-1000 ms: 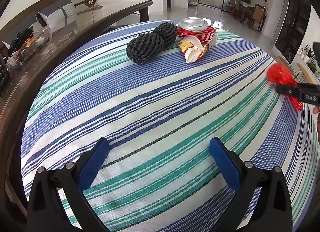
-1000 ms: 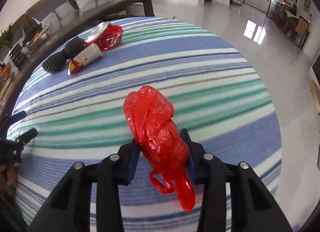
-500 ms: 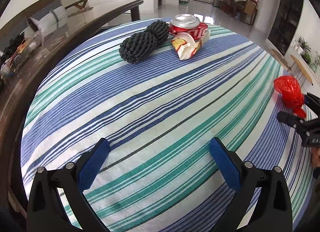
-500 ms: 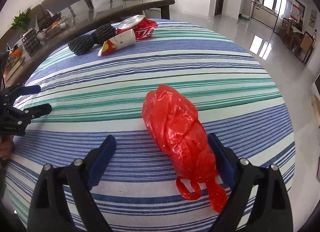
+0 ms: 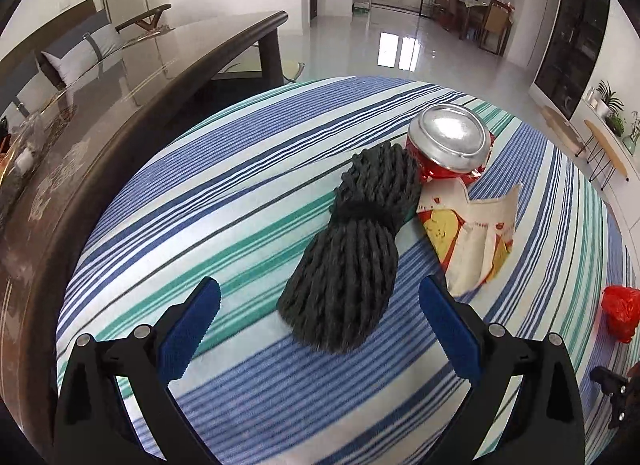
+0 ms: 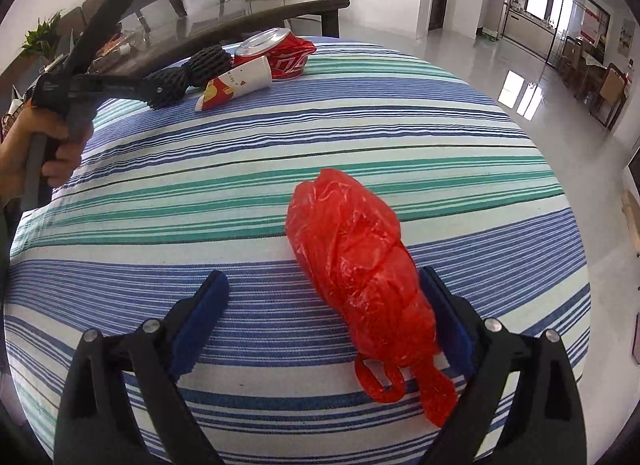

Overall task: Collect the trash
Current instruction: 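Grasp the black foam nets with the left tool and lift them while the right tool holds the red bag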

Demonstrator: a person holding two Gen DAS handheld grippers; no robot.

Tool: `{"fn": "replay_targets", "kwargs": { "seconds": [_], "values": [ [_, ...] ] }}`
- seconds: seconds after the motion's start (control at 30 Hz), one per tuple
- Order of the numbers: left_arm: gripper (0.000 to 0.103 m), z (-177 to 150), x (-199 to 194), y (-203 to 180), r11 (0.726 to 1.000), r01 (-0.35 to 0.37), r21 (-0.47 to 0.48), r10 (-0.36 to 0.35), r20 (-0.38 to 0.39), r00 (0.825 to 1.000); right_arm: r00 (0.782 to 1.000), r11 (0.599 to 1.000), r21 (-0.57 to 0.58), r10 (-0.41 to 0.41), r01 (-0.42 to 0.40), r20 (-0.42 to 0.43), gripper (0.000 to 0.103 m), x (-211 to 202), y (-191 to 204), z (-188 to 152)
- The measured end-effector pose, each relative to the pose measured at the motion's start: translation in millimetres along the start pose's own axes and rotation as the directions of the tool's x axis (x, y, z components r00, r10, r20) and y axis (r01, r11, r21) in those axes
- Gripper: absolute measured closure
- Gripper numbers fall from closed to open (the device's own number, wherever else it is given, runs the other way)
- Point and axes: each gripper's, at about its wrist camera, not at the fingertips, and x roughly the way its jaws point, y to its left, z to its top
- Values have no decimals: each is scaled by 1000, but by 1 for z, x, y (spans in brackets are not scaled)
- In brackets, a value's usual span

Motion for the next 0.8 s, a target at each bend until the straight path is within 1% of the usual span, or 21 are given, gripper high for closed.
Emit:
{"fn": "replay_targets", "kwargs": {
  "seconds": [0.07, 0.1, 0.13, 0.17, 0.2, 0.23, 0.27, 0.3, 0.4, 0.53, 0.7, 0.8],
  "values": [
    [7, 8, 8, -5, 999, -10, 34, 10, 3, 1000, 1000, 1000, 0, -1, 1, 0, 11, 0, 0, 0],
    [16, 9, 10, -7, 999, -10, 48, 10, 2, 1000, 1000, 1000, 0, 0, 0, 0, 11, 0, 0, 0],
    [23, 11, 13, -8, 998, -4, 59, 4, -6, 1000, 1000, 1000, 0, 0, 0, 0, 11, 0, 0, 0],
    [38, 11, 16, -9, 998, 5, 64, -4, -16, 1000, 1000, 1000, 0, 0, 0, 0, 11, 0, 0, 0],
    [53, 11, 14, -10, 998, 24, 59, -24, -5, 1000, 1000, 1000, 0, 0, 0, 0, 11, 0, 0, 0],
    [58, 11, 14, -10, 998, 21, 56, -21, -6, 1000, 1000, 1000, 0, 0, 0, 0, 11, 0, 0, 0],
    [60, 9, 11, -10, 998, 9, 54, -9, -1, 1000, 1000, 1000, 0, 0, 0, 0, 11, 0, 0, 0],
    [62, 6, 8, -11, 999, 0, 53, 0, 4, 1000, 1000, 1000, 0, 0, 0, 0, 11, 0, 0, 0],
    [63, -8, -11, -12, 1000, -19, 23, 19, 13, 1000, 1000, 1000, 0, 0, 0, 0, 11, 0, 0, 0],
    [63, -41, -54, -18, 999, 0, -47, 1, 18, 1000, 1000, 1000, 0, 0, 0, 0, 11, 0, 0, 0],
    [61, -90, -100, -51, 996, 50, -78, -48, 33, 998, 1000, 1000, 0, 0, 0, 0, 11, 0, 0, 0],
    [60, -119, -114, -73, 994, 57, -89, -52, 50, 997, 1000, 1000, 0, 0, 0, 1, 11, 0, 0, 0]
  ]
}}
